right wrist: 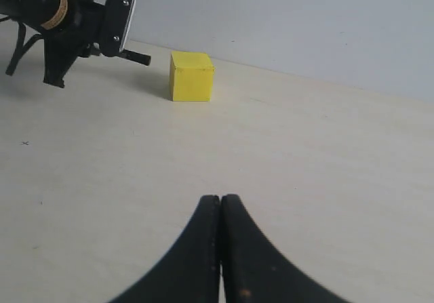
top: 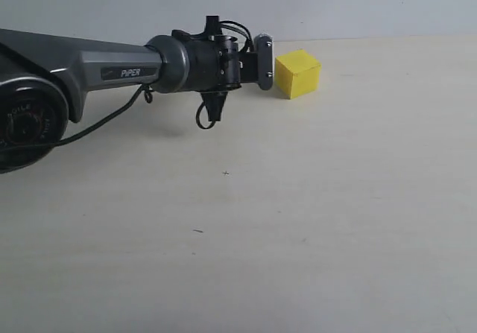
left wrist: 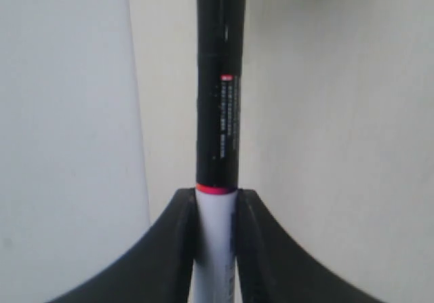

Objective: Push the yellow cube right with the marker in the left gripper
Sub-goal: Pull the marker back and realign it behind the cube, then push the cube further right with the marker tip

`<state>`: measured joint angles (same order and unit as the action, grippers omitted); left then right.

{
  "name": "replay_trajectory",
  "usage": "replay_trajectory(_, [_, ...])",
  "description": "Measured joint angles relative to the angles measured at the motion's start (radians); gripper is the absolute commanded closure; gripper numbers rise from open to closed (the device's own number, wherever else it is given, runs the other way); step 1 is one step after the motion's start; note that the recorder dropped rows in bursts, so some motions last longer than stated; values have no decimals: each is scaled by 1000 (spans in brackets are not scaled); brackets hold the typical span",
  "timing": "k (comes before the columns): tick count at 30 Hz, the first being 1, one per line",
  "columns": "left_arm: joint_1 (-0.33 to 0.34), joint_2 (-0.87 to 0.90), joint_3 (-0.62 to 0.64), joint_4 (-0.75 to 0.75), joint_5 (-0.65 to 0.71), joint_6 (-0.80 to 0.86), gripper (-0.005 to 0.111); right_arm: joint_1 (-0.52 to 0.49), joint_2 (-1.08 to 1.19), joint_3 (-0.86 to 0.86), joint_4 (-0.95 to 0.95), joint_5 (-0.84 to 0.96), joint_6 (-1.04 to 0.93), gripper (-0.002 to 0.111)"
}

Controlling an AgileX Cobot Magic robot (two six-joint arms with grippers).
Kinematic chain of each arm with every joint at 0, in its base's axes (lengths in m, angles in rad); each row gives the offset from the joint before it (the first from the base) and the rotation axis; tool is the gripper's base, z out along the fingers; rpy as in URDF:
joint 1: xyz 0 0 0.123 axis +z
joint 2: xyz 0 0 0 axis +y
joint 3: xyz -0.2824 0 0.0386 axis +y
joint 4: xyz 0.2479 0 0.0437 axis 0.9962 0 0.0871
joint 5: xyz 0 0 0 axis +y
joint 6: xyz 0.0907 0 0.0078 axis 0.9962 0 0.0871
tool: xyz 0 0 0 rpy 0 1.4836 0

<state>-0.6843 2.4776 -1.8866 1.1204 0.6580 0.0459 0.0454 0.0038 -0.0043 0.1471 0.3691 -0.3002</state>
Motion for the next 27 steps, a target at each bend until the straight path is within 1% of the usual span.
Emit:
replay_trajectory(3, [31, 0, 0, 5, 91, -8, 107, 0, 0, 0, 0, 0, 0, 108])
replay_trajectory(7, [61, 0, 0, -4, 144, -12, 107, 0, 0, 0, 0, 0, 0, 108])
replay_trajectory(10, [63, 0, 0, -16, 131, -12, 107, 0, 0, 0, 0, 0, 0, 108])
replay_trajectory(14, [54, 0, 0, -50, 72, -17, 107, 0, 0, 0, 0, 0, 0, 108])
replay_trajectory(20, [-2, 26, -26, -57, 31, -46, 107, 0, 0, 0, 0, 0, 0, 108])
replay_trajectory(23, [-44, 63, -74, -57, 22, -83, 107, 0, 0, 0, 0, 0, 0, 108])
replay_trajectory(27, [-99, 106, -170, -57, 24, -121, 107, 0, 0, 0, 0, 0, 0, 108])
